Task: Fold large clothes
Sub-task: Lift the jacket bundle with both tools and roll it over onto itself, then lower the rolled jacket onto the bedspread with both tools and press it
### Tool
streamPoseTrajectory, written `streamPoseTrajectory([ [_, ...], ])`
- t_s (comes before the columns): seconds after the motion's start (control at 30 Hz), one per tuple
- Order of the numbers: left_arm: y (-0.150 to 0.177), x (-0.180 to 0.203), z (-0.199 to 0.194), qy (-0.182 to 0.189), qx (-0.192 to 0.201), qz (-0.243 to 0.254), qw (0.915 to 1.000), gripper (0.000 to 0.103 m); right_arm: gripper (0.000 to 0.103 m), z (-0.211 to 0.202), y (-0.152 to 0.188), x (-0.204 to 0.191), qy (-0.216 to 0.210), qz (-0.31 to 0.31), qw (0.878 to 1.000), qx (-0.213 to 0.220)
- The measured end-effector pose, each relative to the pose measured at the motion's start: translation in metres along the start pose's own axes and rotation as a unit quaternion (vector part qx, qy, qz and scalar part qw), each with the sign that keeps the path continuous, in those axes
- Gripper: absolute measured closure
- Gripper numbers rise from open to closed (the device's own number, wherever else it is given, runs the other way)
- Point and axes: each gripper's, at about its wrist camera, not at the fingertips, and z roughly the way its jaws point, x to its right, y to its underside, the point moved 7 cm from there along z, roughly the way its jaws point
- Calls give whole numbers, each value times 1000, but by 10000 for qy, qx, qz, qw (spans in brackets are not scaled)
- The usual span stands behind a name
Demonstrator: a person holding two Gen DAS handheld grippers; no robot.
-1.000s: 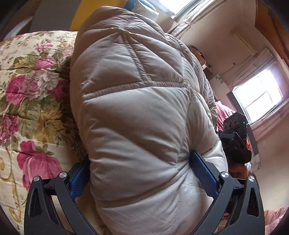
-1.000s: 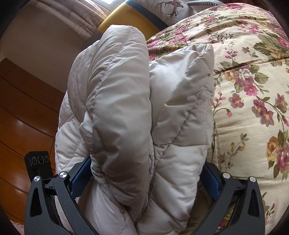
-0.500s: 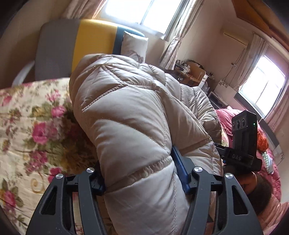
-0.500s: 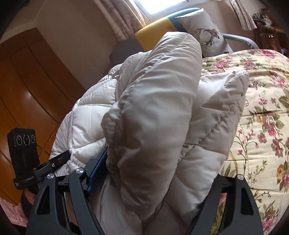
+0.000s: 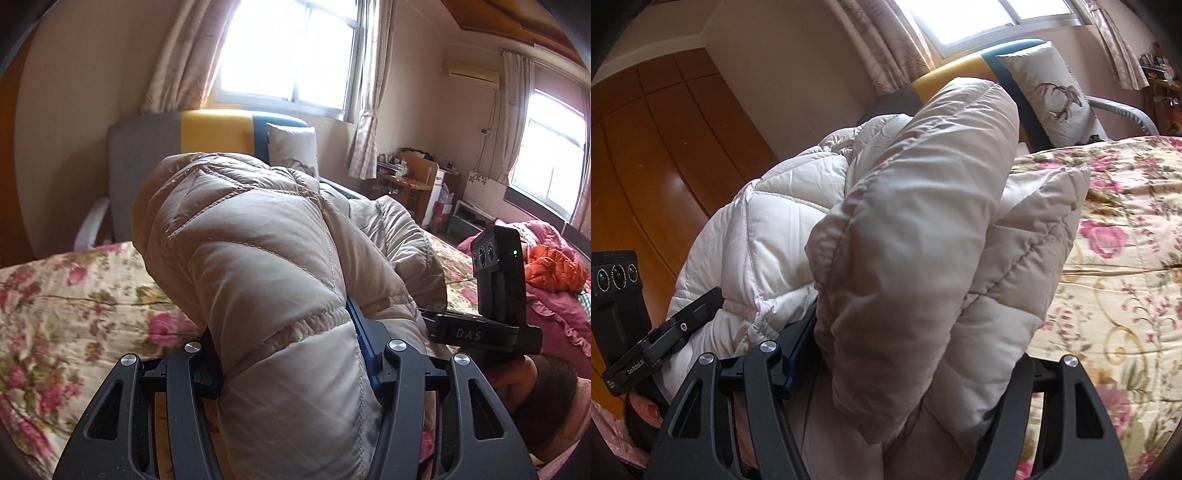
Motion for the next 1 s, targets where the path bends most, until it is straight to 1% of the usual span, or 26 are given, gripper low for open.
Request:
streamPoseTrajectory([
  [0.07, -4, -7, -8, -162, 76, 33, 9998, 50, 35, 13, -5, -8, -120, -2, 9999, 7],
  [0.2, -8, -32, -25, -486, 245, -44, 9985, 50, 35, 43, -13, -25, -373, -75, 9993, -51],
  [0.3, -9, -56, -35, -743, 329, -154, 9966, 50, 35, 72, -22, -40, -534, -249, 9982, -131],
  [0.37, -10, -73, -41, -901, 367, -262, 9949, 50, 35, 87, -23, -56, -620, -386, 9971, -195],
  [0.53, -8, -120, -52, -1338, 468, -576, 9882, 50, 35, 142, -40, -79, -793, -809, 9930, -348],
  [0.67, -3, -150, -55, -1636, 512, -737, 9824, 50, 35, 189, -48, -89, -864, -1083, 9889, -529],
  [0.77, 0, -174, -55, -1814, 554, -859, 9781, 50, 35, 222, -54, -92, -883, -1172, 9871, -640],
  [0.83, 5, -191, -50, -1896, 581, -937, 9757, 50, 35, 247, -59, -88, -808, -1187, 9872, -689],
  [0.87, 10, -200, -45, -1966, 521, -982, 9742, 50, 35, 262, -57, -90, -692, -1193, 9877, -740],
  [0.93, 26, -221, -27, -2258, 149, -1144, 9673, 47, 30, 289, -55, -78, -252, -1191, 9882, -929],
  [0.97, 35, -231, -19, -2398, -87, -1240, 9628, 43, 28, 300, -54, -70, -60, -1123, 9883, -1033],
  [1.0, 47, -240, -13, -2517, -272, -1365, 9577, 38, 25, 308, -53, -64, 30, -992, 9891, -1089],
])
